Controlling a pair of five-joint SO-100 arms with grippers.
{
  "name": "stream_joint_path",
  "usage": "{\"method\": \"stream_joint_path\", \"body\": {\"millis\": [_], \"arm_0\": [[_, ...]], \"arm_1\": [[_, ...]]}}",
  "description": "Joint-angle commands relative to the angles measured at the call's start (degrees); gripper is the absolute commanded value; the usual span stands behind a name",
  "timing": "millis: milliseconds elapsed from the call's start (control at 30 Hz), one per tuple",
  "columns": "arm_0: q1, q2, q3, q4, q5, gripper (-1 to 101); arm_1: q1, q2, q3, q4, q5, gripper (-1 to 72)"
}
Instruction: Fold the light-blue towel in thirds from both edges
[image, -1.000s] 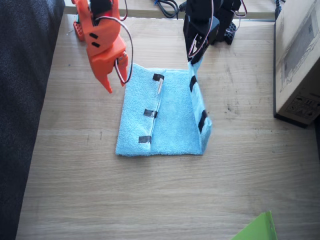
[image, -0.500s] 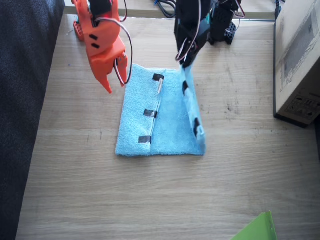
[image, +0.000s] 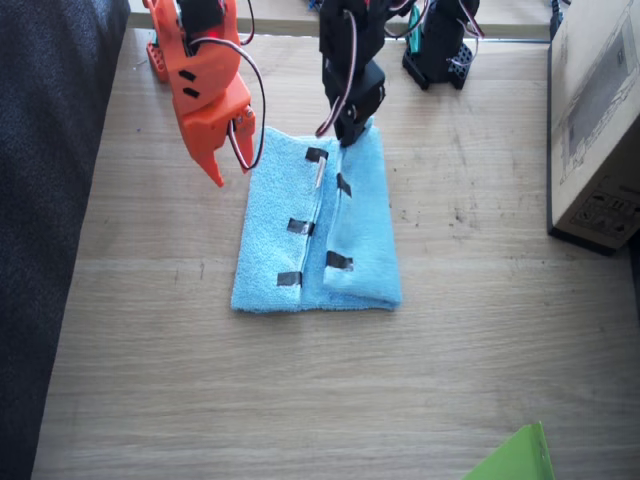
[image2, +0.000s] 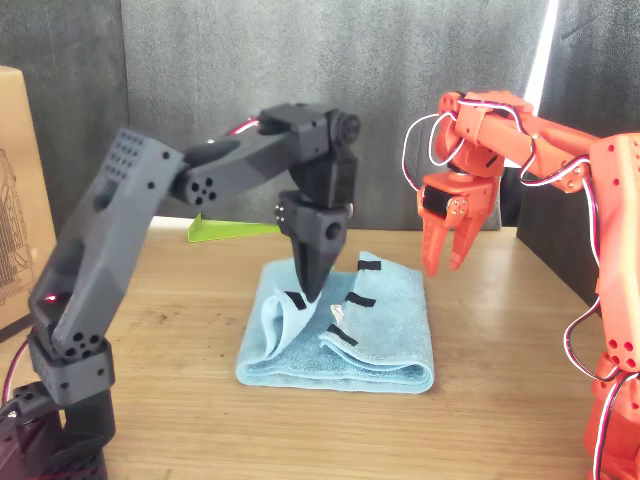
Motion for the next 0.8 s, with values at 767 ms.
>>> {"method": "stream_joint_path", "body": {"millis": [767], "arm_0": [[0.2, -3.7, -21.4, 1.8, 3.4, 28]], "arm_1": [[1.8, 3.1, 1.1, 0.4, 1.1, 21.2]]}}
